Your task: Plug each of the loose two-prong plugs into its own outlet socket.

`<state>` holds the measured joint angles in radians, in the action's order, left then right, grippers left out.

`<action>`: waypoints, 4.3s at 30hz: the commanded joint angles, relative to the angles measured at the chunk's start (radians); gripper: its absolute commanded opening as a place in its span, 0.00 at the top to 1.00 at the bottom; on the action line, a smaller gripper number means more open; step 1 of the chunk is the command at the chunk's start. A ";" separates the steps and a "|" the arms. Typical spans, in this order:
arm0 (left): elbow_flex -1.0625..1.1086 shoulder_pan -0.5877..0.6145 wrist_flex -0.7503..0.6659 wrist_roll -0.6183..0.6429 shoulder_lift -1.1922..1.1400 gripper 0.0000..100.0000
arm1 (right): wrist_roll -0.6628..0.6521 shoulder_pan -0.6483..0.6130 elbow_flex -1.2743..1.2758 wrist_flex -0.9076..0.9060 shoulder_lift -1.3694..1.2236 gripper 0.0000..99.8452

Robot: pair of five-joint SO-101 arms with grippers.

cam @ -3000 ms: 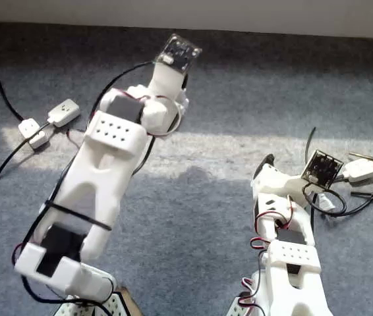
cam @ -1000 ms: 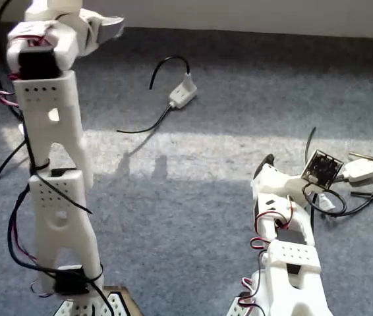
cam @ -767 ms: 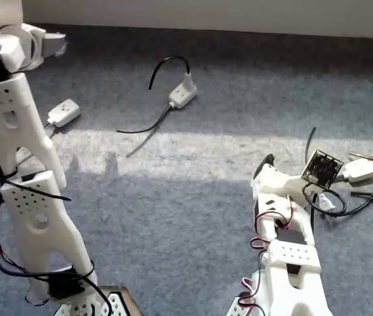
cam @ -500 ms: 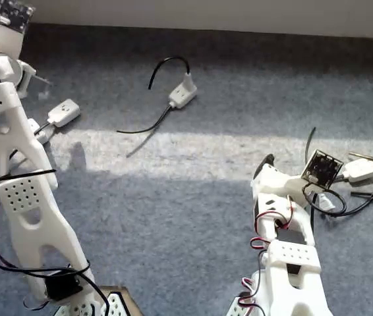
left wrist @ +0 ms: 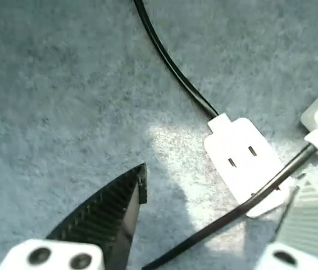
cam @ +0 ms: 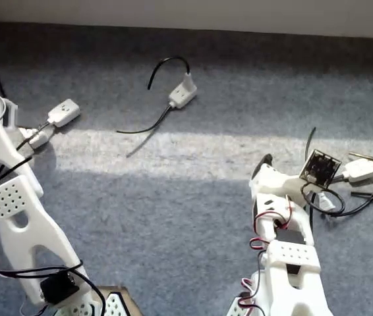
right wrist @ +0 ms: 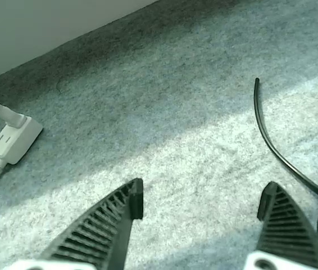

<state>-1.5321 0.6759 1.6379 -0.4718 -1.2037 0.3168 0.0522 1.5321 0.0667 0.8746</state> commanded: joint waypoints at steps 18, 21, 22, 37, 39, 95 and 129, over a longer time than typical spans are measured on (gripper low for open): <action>-0.002 -0.030 0.021 0.832 -0.070 0.62 | -0.014 -0.012 -0.010 -0.001 0.002 0.68; 0.002 -0.028 0.028 0.879 -0.082 0.62 | -0.014 -0.012 -0.010 -0.001 0.002 0.68; 0.001 -0.028 0.028 0.881 -0.099 0.62 | -0.014 -0.012 -0.010 -0.001 0.002 0.68; -0.007 -0.111 0.015 0.878 -0.174 0.95 | -0.014 -0.010 -0.010 -0.001 0.002 0.68; -0.007 -0.124 0.015 0.878 -0.165 0.99 | -0.014 -0.010 -0.010 -0.001 0.002 0.68; 0.053 -0.969 0.137 1.066 0.381 0.99 | -0.011 0.038 -0.012 0.004 0.010 0.68; 0.125 -1.059 -0.057 0.977 0.154 0.41 | -0.006 0.081 -0.019 0.007 0.004 0.68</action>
<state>-1.2206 -0.4012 1.5305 0.5071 -1.1653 0.3168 0.1258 1.5321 0.0667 0.8746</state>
